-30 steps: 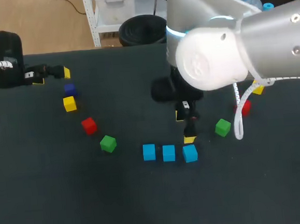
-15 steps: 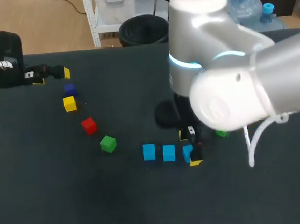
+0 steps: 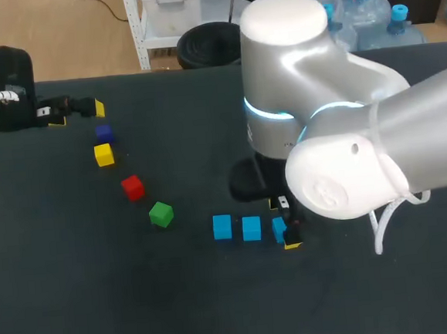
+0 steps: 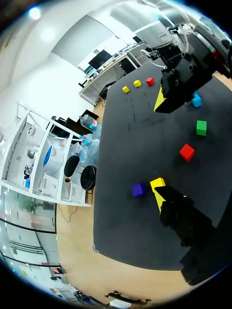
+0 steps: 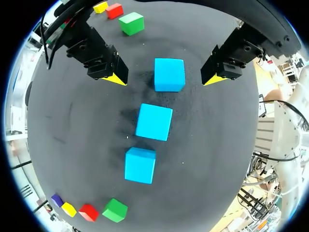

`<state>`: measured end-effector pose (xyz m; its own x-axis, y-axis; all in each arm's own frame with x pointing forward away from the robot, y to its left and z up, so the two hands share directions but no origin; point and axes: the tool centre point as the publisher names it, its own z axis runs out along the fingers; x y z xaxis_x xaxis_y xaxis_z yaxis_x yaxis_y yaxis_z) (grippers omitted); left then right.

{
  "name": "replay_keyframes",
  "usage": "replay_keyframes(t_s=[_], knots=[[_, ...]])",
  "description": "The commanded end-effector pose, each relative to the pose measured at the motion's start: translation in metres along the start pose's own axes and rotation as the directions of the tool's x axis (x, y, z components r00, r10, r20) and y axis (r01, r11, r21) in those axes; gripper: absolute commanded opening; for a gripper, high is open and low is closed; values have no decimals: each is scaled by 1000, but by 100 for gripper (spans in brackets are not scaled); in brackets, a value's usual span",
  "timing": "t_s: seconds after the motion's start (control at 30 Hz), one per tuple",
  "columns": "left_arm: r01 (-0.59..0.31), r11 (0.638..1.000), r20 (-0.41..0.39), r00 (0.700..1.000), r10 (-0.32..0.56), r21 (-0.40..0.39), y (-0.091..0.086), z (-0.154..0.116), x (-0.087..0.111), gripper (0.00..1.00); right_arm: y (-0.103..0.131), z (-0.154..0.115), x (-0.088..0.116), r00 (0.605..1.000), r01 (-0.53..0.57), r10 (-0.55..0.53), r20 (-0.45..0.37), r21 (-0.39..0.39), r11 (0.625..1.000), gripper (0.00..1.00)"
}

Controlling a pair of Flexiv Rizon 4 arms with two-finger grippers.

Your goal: Place the blue cubes, place green cubes on the blue cubes, place the yellow cubes on the green cubes, then place the red cubes on the yellow cubes, and place purple cube on the red cubes.

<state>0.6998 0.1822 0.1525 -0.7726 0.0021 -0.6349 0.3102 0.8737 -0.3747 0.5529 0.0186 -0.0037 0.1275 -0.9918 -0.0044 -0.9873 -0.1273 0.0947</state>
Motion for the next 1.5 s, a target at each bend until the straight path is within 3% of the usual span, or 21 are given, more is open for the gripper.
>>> replay_keyframes(t_s=[0.03, 0.13, 0.17, 0.23, 0.27, 0.3, 0.47, 0.57, 0.87, 1.0, 1.5], knots=[[-2, 1000, 6, 1000, 2, 11, 2, 0, 1, 100, -2, 3, 0, 1000, -4, 4, -3, 0, 1000, 100], [-2, 1000, 6, 1000, 2, 11, 2, 0, 1, 100, -3, 4, 1, 1000, -14, 14, -2, 2, 1000, 100], [-2, 1000, 6, 1000, 2, 11, 2, 0, 1, 100, -4, 4, 1, 1000, -15, 15, 0, 3, 1000, 94], [-2, 1000, 6, 1000, 2, 11, 2, 0, 1, 100, -4, 4, 1, 1000, -15, 15, 6, 7, 1000, 77], [-2, 1000, 6, 1000, 2, 11, 2, 0, 1, 100, -4, 4, 1, 1000, -15, 15, 7, 8, 1000, 57], [-2, 1000, 6, 1000, 2, 11, 2, 0, 1, 100, -5, 4, 0, 1000, -15, 15, 8, 12, 1000, 48], [-2, 1000, 6, 1000, 2, 11, 2, 0, 1, 100, -6, 4, 1, 1000, -16, 16, 12, 16, 1000, 34], [-2, 1000, 6, 1000, 2, 11, 2, 0, 1, 100, -6, 3, 2, 1000, -17, 17, 13, 17, 1000, 2], [-2, 1000, 6, 1000, 2, 11, 2, 0, 1, 100, -9, -4, 7, 998, -47, 47, 29, 11, 999, 0], [-2, 1000, 6, 1000, 2, 11, 2, 0, 1, 100, -18, -7, 12, 993, -114, 115, 36, -28, 993, 0], [-2, 1000, 6, 1000, 2, 11, 2, 0, 1, 100, -53, -33, 4, 994, -105, 105, 18, -21, 994, 0]])
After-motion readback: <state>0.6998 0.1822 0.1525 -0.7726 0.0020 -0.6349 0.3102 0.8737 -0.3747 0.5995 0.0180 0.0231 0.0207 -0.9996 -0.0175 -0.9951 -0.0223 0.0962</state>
